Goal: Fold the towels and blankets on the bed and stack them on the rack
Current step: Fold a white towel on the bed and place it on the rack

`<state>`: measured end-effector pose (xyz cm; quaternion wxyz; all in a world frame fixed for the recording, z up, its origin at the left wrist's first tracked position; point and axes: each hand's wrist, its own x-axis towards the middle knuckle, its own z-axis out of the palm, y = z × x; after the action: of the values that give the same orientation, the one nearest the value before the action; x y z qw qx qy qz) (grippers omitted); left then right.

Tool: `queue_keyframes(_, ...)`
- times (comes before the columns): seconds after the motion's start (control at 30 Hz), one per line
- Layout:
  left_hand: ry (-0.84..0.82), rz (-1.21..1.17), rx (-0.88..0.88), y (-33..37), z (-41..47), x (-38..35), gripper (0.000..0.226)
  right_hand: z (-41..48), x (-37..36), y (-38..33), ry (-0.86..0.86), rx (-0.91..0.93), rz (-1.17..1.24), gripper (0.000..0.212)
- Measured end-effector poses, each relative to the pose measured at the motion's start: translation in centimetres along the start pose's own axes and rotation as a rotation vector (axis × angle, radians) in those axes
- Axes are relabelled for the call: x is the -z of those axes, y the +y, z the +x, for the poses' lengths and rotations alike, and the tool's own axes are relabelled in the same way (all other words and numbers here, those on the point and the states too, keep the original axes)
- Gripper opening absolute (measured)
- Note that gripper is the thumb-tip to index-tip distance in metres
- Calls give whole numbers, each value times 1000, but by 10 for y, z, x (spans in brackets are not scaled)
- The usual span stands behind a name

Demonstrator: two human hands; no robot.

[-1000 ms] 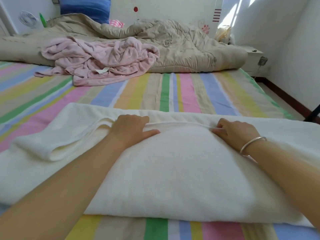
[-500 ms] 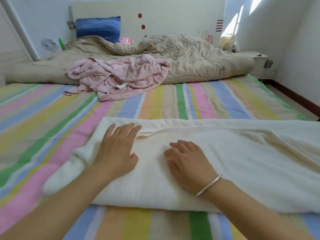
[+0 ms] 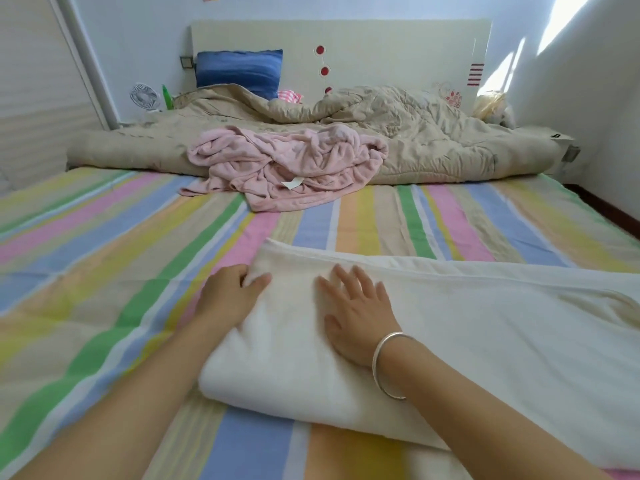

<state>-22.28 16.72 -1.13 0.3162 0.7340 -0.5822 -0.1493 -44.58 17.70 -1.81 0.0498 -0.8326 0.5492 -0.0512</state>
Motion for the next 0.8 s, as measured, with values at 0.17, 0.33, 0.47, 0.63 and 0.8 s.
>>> queue_keyframes(0.17,-65,107,117,-26,8,-35,36,39,-16,1,-93,-72,-14,60)
queue_keyframes(0.33,-58,115,106,-32,11,-40,37,41,-31,6,-78,-74,-48,59)
queue_keyframes(0.47,-147,-108,219,-24,4,-19,31,38,-32,10,-73,-71,-26,58)
queue_keyframes(0.63,-157,-470,392,-26,-52,12,33,31,-27,11,-56,-73,14,57)
queue_keyframes(0.8,-404,-596,402,-22,-96,42,45,5,-14,10,-54,-98,65,60)
